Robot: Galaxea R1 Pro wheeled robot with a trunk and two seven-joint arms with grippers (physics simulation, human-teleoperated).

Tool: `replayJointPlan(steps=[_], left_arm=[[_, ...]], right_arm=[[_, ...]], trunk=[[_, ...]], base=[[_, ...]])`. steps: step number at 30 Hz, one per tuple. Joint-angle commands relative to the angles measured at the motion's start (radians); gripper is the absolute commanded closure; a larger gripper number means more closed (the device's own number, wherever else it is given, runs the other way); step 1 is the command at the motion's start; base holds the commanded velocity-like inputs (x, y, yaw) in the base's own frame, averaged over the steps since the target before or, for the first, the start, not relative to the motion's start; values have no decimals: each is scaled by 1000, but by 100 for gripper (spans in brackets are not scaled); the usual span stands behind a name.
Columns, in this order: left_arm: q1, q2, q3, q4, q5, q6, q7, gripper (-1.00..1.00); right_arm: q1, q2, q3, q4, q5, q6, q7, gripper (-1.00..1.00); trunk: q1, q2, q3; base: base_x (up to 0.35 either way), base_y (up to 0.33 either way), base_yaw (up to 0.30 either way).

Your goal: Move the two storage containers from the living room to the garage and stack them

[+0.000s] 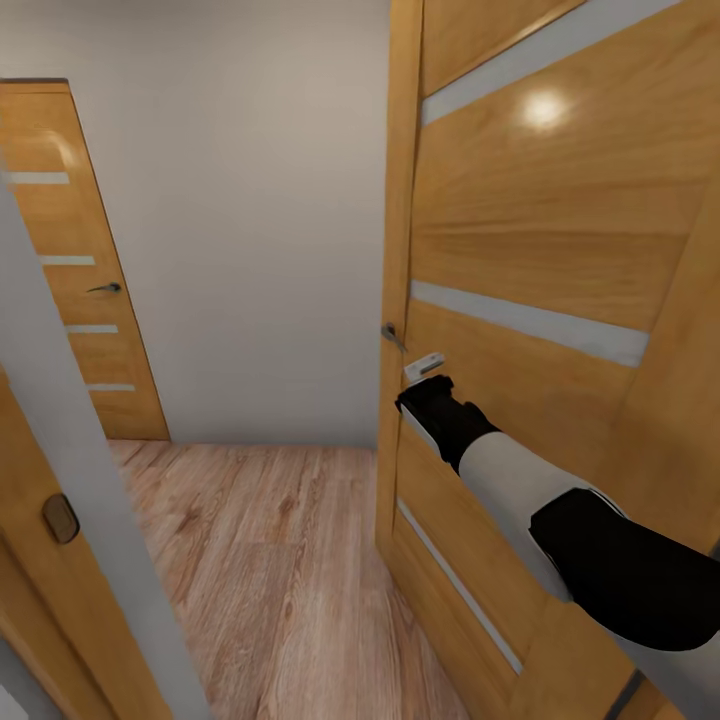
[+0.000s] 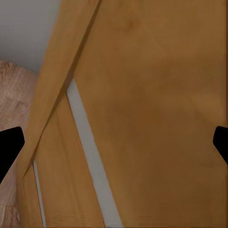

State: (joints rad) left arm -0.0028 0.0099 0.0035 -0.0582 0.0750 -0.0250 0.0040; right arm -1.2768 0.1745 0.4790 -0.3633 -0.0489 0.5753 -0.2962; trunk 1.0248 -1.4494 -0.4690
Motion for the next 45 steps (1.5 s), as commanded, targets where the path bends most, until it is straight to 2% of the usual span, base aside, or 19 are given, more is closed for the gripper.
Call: replayJointPlan(steps=[1, 30, 39, 45], left_arm=[[0, 0, 0, 0, 8, -3, 1, -100], [0, 1, -2, 0, 8, -3, -1, -100], [0, -1, -2, 0, 8, -3, -1, -100], [-1, -1, -2, 0, 8, -3, -1, -100]], right_arm=[[-1, 0, 6, 0, -4, 5, -6, -100], [-1, 0, 7, 0, 10, 6, -12, -100], [-1, 0, 15, 3, 5, 10, -93, -100], [-1, 0, 22, 68, 5, 16, -149, -100]], trunk=[[0, -1, -1], [0, -1, -1], [0, -1, -1], [0, -1, -1]], base=[[75, -58, 0], [53, -42, 0], [1, -1, 0], [0, 0, 0]])
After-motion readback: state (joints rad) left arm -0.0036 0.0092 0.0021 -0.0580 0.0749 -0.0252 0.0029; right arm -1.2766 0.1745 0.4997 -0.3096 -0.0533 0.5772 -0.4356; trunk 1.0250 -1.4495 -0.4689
